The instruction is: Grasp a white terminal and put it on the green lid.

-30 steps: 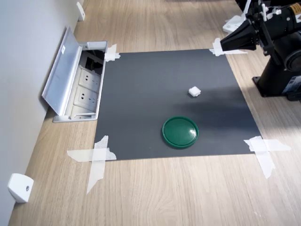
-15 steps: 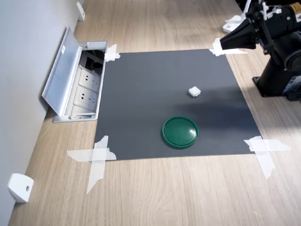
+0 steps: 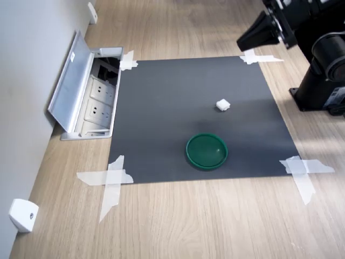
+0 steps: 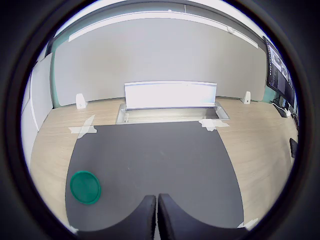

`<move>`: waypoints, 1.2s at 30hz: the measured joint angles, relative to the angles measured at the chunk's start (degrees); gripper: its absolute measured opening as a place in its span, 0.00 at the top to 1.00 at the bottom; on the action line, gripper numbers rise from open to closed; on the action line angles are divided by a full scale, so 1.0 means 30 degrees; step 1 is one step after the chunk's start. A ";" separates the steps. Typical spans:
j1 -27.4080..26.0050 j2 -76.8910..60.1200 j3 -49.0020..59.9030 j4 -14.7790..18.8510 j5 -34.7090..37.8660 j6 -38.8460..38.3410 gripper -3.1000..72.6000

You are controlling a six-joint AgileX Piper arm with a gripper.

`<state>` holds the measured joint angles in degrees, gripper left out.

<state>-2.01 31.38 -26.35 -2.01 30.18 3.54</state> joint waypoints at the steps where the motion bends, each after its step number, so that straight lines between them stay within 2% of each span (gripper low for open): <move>1: 0.0000 0.0562 -0.0456 0.0000 0.0367 0.0000 0.97; 10: 0.0000 0.5239 -0.4962 0.0000 0.6652 -0.2271 0.97; 15: 0.0000 0.7065 -0.5889 0.0063 0.8506 -0.3908 0.97; 23: 0.0000 0.9468 -0.6267 0.0136 0.8718 -0.5576 0.97; 36: 0.0000 1.1623 -0.6394 0.0203 0.8835 -0.5824 0.97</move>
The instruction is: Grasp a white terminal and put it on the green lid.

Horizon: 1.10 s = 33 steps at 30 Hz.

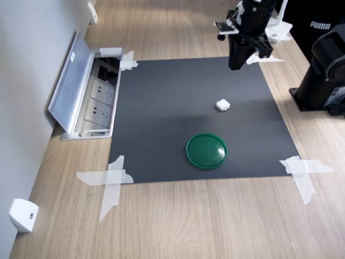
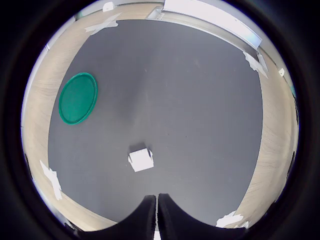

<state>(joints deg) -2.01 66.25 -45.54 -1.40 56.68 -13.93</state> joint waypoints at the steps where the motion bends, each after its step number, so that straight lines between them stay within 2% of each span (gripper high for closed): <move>1: 0.0000 0.0019 -0.0073 0.0018 0.0043 -0.0108 0.97; 7: 0.0000 0.0240 -0.0711 0.0468 0.0753 -0.1553 0.97; 12: 0.0000 0.0830 -0.1318 0.1909 0.1815 -0.3478 0.87; 15: 0.0000 0.1025 -0.1428 0.2167 0.2117 -0.4603 0.73; 22: 0.0000 0.1106 -0.1428 0.2066 0.1162 -0.5749 0.23; 25: 0.0000 0.1164 -0.1428 0.1963 0.0951 -0.6091 0.10; 28: 0.0000 0.1271 -0.1428 0.1590 0.1450 -0.6226 0.03; 33: 0.0000 0.1919 -0.1428 0.0786 0.1674 -0.6207 0.02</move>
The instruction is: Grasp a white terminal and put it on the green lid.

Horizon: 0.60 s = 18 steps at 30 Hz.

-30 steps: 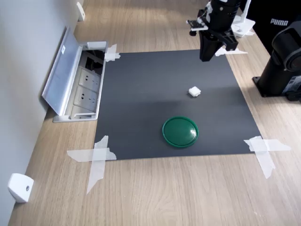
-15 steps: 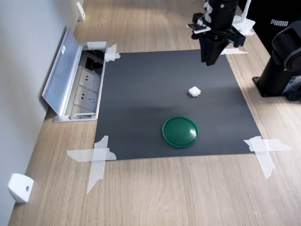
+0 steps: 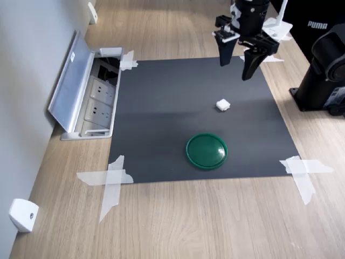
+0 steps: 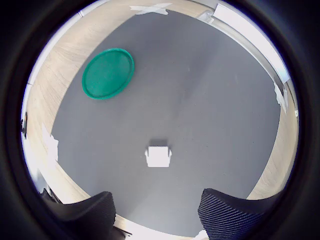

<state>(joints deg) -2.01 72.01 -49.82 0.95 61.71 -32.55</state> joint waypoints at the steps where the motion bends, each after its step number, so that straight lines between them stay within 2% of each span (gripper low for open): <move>1: 0.0000 0.0081 0.0000 -0.0140 -0.0142 0.0000 0.02; 18: 0.0000 0.0427 0.2793 -0.0056 -0.4992 -0.0864 0.02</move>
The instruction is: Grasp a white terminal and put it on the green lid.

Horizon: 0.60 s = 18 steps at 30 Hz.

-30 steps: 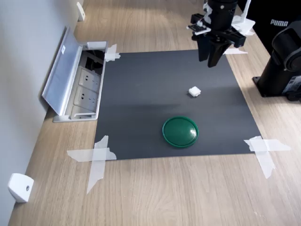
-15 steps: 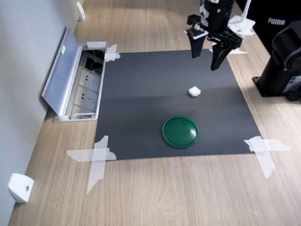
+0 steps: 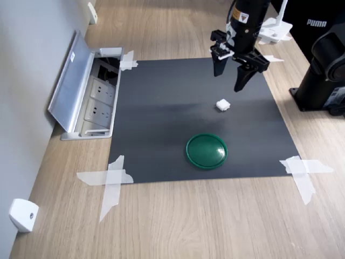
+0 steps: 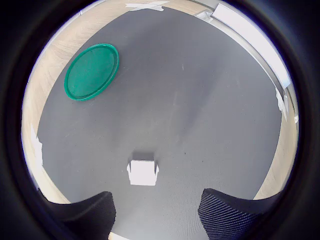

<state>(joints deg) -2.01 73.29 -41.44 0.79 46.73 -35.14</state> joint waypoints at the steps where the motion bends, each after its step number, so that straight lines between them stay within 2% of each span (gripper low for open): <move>1: 0.0000 0.0148 0.0095 0.0021 -0.0236 -0.0057 0.02; 9: 0.0089 0.1140 0.0154 0.0647 -0.0892 -0.0296 0.02; 15: 0.1507 0.1140 0.0154 0.0694 -0.0966 0.0273 0.02; 18: 0.1579 0.1140 0.0154 0.0268 -0.0966 0.1062 0.03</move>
<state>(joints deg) 2.73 76.71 -40.98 1.59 43.83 -31.95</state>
